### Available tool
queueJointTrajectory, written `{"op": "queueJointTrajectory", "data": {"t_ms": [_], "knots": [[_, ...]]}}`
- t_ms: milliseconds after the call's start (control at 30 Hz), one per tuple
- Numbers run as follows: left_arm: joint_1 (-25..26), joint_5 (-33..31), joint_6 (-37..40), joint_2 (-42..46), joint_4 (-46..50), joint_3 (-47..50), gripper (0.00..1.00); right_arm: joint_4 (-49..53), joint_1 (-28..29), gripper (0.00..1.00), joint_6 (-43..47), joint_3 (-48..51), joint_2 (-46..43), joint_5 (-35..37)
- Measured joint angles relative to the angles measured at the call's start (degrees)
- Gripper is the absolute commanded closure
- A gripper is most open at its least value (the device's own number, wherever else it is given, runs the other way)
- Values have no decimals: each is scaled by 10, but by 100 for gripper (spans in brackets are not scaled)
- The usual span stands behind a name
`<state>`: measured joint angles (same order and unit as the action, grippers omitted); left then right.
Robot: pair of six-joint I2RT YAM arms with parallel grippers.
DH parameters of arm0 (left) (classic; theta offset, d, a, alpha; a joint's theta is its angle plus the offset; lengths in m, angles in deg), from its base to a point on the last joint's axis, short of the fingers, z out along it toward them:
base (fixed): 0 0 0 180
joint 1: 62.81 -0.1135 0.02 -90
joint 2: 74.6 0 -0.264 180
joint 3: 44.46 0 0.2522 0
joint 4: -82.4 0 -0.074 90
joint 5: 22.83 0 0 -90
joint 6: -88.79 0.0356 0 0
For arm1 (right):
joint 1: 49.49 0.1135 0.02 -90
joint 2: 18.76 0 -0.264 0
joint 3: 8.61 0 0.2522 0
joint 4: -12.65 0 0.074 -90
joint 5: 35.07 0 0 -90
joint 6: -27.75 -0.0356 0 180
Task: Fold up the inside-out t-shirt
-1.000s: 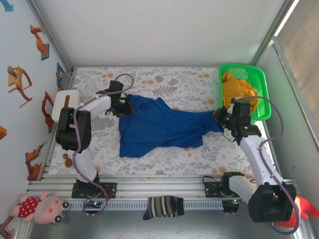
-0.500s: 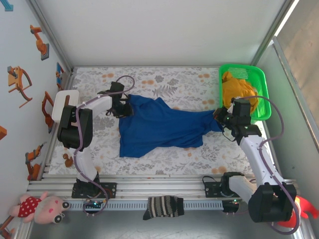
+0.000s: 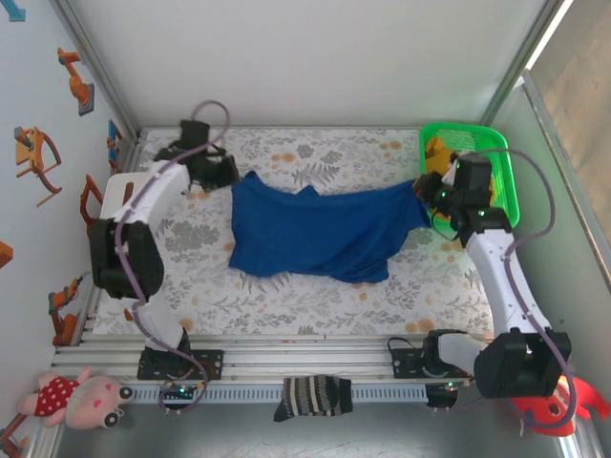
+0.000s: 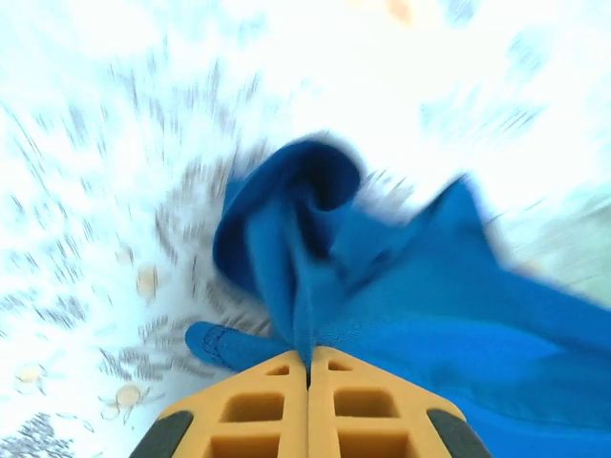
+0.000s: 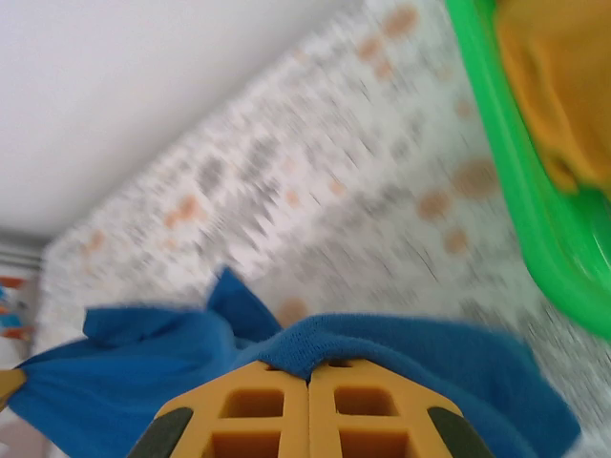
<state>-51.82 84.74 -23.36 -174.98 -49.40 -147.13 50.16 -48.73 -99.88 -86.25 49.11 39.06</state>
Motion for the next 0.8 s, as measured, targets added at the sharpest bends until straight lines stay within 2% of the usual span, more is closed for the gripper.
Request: {"op": "queueJointTrajectory", "data": {"t_ms": [167,300,433,800], "knots": [[-122,95,-81,124,-63,-156,100,11,-28,100,2,-228,49,-34],[-177,150,-148,189,-132,-220,100,3,-29,100,1,-337,38,-56],[-191,186,-189,222,-173,-209,100,-1,-30,100,-1,-346,9,-57],[-194,246,-282,210,-205,-53,100,27,-33,100,-18,-334,0,-71]]}}
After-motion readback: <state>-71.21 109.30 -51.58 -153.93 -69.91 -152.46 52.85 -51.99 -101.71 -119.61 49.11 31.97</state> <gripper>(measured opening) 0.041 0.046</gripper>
